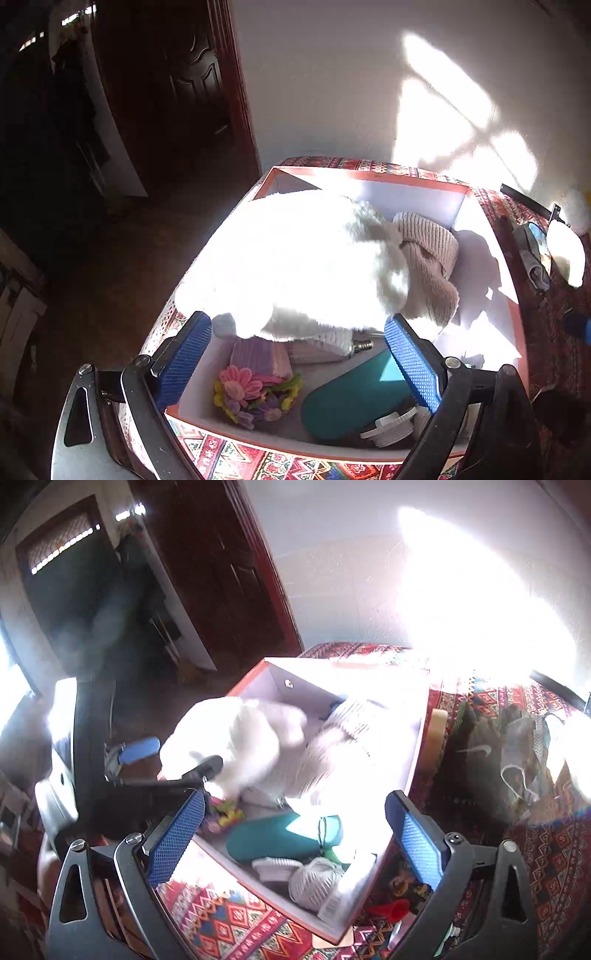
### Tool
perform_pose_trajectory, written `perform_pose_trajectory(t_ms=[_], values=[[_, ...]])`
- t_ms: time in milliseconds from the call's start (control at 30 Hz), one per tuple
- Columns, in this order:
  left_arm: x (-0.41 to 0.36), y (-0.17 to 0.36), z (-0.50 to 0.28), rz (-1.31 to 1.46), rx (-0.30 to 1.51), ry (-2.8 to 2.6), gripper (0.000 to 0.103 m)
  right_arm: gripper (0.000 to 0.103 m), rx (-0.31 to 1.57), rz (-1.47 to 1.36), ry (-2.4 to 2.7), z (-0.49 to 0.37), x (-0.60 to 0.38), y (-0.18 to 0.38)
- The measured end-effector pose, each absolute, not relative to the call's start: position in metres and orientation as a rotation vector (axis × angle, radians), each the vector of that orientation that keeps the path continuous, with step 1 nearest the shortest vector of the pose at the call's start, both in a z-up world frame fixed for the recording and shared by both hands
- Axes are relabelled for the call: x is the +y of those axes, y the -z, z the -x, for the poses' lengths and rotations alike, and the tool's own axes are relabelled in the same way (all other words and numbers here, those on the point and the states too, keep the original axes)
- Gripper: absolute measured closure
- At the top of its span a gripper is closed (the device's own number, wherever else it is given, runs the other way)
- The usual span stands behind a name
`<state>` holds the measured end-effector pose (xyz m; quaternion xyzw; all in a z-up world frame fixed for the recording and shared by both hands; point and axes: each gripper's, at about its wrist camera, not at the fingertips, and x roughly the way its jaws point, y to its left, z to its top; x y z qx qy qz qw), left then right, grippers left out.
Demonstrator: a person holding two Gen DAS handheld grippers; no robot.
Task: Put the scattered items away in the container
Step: 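Drop the plush bear and knit hat into the pink box with both tools, then grasp the brown pouch with the left tool while the right tool grasps the wooden bead string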
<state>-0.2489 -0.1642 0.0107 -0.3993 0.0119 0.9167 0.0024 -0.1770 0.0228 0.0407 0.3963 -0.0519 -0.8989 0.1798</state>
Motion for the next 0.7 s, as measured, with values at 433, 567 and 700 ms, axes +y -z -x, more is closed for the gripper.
perform_pose_trajectory(t_ms=[433, 567, 700], values=[[-0.018, -0.023, 0.215, 1.109, 0.138, -2.668, 0.007, 0.001, -0.747, -1.003, 2.733, 0.104, 0.227, -0.03], [0.059, -0.008, 0.198, 1.119, 0.266, -2.553, 0.007, 0.001, -1.094, -0.975, 2.611, 0.097, 0.282, -0.014], [0.122, 0.025, 0.187, 1.146, 0.467, -2.48, 0.007, 0.001, -1.359, -0.945, 2.496, 0.088, 0.323, 0.002]])
